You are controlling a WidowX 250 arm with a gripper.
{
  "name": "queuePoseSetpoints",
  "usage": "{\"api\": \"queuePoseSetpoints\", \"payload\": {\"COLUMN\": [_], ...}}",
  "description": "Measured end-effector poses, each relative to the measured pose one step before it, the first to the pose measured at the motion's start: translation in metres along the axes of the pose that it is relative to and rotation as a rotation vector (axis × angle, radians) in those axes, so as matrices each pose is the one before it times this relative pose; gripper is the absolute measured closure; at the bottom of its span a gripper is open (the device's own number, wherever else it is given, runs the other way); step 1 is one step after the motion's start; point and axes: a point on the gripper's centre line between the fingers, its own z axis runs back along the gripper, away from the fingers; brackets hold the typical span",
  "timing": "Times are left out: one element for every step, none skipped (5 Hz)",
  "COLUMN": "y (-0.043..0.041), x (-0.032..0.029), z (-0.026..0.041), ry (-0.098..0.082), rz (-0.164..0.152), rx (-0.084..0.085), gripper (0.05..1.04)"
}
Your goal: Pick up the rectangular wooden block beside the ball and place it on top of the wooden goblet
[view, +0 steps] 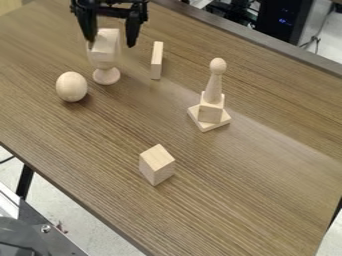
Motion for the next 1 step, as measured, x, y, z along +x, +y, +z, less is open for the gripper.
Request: {"api": "queuePoseSetpoints", "payload": {"y": [-0.00716], "x": [-0.01281], "z": [0.02372], "ry": [-0.0327], "rz": [-0.0105], "rx": [0.0094], "gripper": [0.083]}}
